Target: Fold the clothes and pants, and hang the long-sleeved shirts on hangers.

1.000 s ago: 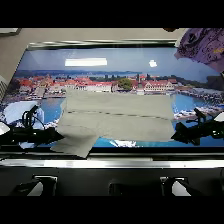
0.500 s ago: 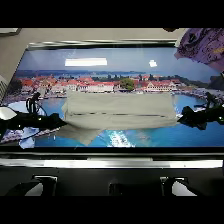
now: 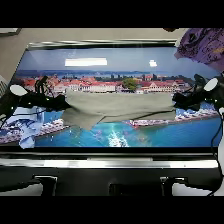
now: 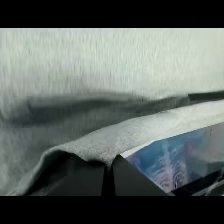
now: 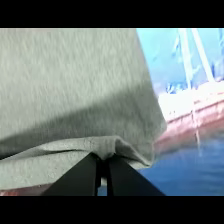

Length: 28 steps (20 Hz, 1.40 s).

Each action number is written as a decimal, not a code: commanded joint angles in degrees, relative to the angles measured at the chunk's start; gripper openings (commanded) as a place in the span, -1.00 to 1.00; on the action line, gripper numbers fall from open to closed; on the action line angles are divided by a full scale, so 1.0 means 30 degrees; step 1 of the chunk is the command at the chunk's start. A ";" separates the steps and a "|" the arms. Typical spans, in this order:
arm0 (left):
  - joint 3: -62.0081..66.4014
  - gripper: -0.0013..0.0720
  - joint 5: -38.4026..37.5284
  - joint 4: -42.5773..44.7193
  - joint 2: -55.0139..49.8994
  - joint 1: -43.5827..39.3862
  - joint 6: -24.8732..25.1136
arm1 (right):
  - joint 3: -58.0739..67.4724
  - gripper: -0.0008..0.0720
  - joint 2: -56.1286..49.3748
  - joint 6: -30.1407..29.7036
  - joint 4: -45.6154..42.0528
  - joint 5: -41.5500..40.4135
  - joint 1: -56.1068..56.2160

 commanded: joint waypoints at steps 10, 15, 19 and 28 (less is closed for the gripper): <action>0.6819 -0.91 0.0168 -0.0073 -0.4969 -0.0015 -0.1450 | 0.2980 -0.89 -0.2324 0.1217 -0.0197 -0.2084 0.0284; 0.8998 -0.91 0.0452 -0.0080 -0.7395 -0.0015 -0.1967 | 0.3002 -0.89 -0.3293 0.0962 0.0867 -0.3417 0.0284; 1.0338 -0.91 0.1362 -0.0976 -0.9136 -0.0022 -0.2295 | 0.3002 -0.89 -0.4204 0.0969 0.1705 -0.4911 0.0284; 1.0440 -0.50 0.2259 -0.1501 -1.0571 -0.0015 -0.2273 | 0.3002 -0.39 -0.5741 0.0991 0.3249 -0.5603 0.0284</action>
